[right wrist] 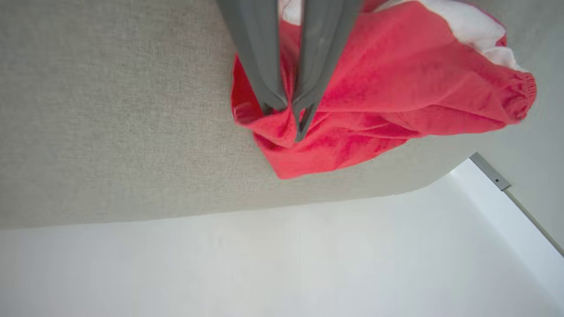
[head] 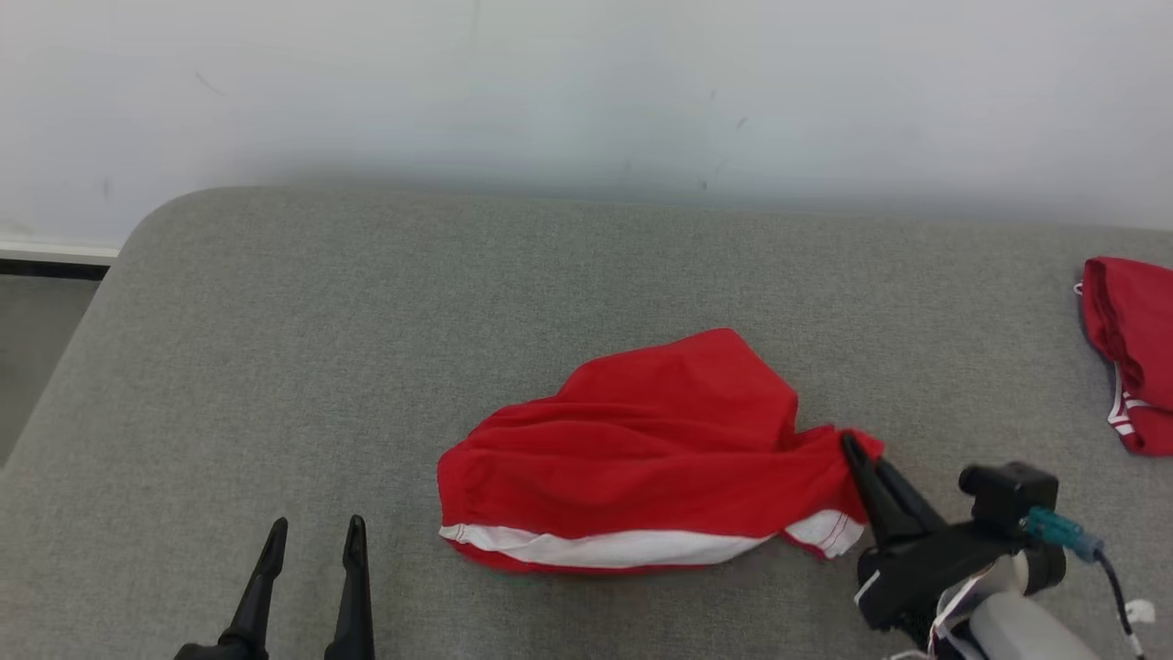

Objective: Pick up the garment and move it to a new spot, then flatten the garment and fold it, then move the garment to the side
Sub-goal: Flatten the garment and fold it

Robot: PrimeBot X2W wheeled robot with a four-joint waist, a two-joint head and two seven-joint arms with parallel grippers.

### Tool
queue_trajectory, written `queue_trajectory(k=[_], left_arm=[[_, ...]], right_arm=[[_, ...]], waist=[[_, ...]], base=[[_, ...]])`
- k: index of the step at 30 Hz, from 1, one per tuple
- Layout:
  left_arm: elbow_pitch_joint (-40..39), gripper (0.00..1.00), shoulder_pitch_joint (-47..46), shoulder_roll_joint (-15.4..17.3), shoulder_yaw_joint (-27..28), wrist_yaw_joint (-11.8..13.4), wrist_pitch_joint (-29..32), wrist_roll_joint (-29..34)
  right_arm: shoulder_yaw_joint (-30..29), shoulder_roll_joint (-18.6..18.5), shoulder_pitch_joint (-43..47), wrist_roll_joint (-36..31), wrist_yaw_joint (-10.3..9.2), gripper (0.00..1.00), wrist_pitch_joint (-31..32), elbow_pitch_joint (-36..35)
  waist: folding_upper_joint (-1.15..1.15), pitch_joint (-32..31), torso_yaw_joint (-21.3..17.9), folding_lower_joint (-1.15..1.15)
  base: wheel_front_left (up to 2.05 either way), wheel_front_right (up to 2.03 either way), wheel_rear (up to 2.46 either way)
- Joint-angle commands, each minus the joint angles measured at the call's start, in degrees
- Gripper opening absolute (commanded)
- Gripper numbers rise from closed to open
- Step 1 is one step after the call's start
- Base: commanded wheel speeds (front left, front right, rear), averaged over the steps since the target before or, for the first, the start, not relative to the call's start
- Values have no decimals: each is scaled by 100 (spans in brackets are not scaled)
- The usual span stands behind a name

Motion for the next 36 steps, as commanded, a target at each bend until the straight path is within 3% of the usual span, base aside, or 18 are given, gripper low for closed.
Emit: queue_trajectory(k=[1, 5, 11, 12, 13, 14, 19, 24, 30, 36], left_arm=[[14, 100, -54, 0, -15, 22, -16, -51], [46, 100, -122, 0, -94, 47, -16, -100], [102, 100, -176, 0, -181, 85, -16, -128], [107, 100, -191, 0, -190, 87, -16, -118], [114, 100, -202, 0, -202, 95, -16, -122], [127, 100, -209, 0, -212, 103, -16, -133], [145, 100, -190, -2, -185, 119, -16, -149], [163, 100, -185, 0, -172, 112, -16, -140], [130, 100, -123, 1, -121, 99, -16, -99], [101, 100, -5, 0, -27, 85, -16, -34]], right_arm=[[-60, -57, -125, 48, -16, 0, -20, 2], [-134, -68, -526, 207, -16, 0, -15, 323], [112, 42, -1194, 463, -16, 0, 215, 1363], [160, 51, -1301, 474, -16, 11, 223, 1532], [215, 45, -1392, 456, -16, 42, 215, 1716], [284, 55, -1461, 421, -16, 100, 195, 1863], [532, 72, -1491, 488, -16, 100, 42, 2123], [628, -10, -1276, 567, -16, 100, -22, 1937], [120, -207, -557, 419, -16, 100, -14, 1044], [-777, -175, 220, -64, -16, 100, -14, -5]], waist=[[0, 45, 53, -1], [0, 93, 139, -1], [0, 174, 244, -1], [0, 183, 253, -1], [0, 189, 262, -1], [0, 190, 268, -1], [0, 155, 171, -1], [0, 104, 61, -1], [0, 41, -123, -1], [0, -29, -345, -1]], base=[[0, 0, 0], [0, 0, 0], [0, 0, 0], [0, 0, 0], [0, 0, 0], [0, 0, 0], [0, 0, 0], [0, 0, 0], [0, 0, 0], [0, 0, 0]])
